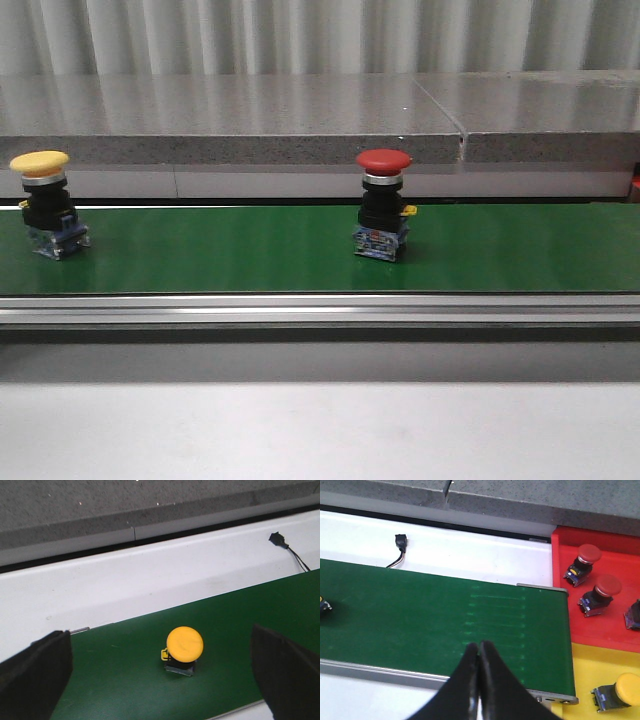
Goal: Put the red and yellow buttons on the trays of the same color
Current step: 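Lower the yellow button onto the belt and open the left gripper, then move the right gripper down toward the red button at the belt's end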
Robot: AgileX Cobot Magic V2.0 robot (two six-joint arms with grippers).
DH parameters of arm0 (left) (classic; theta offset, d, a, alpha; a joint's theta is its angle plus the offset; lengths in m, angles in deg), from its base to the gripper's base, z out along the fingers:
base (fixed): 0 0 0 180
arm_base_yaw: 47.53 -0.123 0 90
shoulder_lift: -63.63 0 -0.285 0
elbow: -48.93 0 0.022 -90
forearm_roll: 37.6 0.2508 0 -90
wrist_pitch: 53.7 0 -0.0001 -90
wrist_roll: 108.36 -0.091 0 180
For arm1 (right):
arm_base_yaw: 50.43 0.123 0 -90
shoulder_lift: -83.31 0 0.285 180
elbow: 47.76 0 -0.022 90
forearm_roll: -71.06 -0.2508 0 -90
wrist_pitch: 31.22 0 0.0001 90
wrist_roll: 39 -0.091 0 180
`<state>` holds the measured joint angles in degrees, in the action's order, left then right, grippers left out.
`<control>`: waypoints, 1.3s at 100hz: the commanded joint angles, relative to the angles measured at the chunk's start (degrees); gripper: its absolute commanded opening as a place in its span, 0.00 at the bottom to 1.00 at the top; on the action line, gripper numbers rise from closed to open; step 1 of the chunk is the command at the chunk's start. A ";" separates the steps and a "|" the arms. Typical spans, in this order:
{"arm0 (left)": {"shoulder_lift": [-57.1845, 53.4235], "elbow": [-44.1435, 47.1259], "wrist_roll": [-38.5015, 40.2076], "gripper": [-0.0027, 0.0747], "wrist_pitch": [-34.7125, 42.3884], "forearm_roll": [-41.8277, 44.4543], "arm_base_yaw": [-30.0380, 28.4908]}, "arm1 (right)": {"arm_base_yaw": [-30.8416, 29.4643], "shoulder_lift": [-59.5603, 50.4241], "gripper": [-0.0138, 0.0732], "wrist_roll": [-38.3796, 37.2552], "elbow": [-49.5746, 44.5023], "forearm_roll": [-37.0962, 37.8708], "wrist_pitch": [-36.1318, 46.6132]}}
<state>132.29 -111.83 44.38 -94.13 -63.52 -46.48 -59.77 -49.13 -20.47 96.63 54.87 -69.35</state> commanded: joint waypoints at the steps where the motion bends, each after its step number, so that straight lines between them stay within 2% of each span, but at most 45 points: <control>1: -5.36 1.55 -1.20 0.90 4.95 -0.96 0.45 | 0.12 -0.26 0.08 0.51 1.41 -0.33 3.90; 19: -13.95 9.30 -2.41 0.87 7.60 -0.86 0.45 | 0.12 -0.26 0.08 0.51 1.41 -0.33 3.90; 34: -20.63 15.16 -2.41 0.75 8.70 -0.56 0.45 | 0.12 -0.26 0.08 0.51 1.41 -0.33 3.90; 55: -26.24 19.81 -2.41 0.45 8.70 -0.10 0.34 | 0.12 -0.26 0.08 0.51 1.41 -0.33 3.90; 77: -26.48 20.66 -2.41 0.02 8.70 -0.10 0.34 | 0.12 -0.26 0.08 0.51 1.41 -0.33 3.90; 115: -26.48 20.66 -2.41 0.01 8.70 -0.10 0.34 | 0.12 -0.26 0.09 0.51 1.41 -0.33 3.17; 122: -26.48 20.66 -2.41 0.01 8.70 -0.10 0.34 | 0.12 -0.26 0.14 0.51 1.41 -0.38 1.57; 127: -26.48 20.66 -2.41 0.01 8.70 -0.10 0.34 | 0.12 -0.26 0.22 0.51 1.41 -0.43 0.30; 130: -26.48 20.66 -2.41 0.01 8.70 -0.10 0.34 | 0.12 -0.26 0.30 0.51 1.41 -0.43 -0.44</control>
<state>105.80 -89.62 41.89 -89.54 -62.40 -46.48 -59.77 -49.13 -20.47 96.63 54.87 -71.04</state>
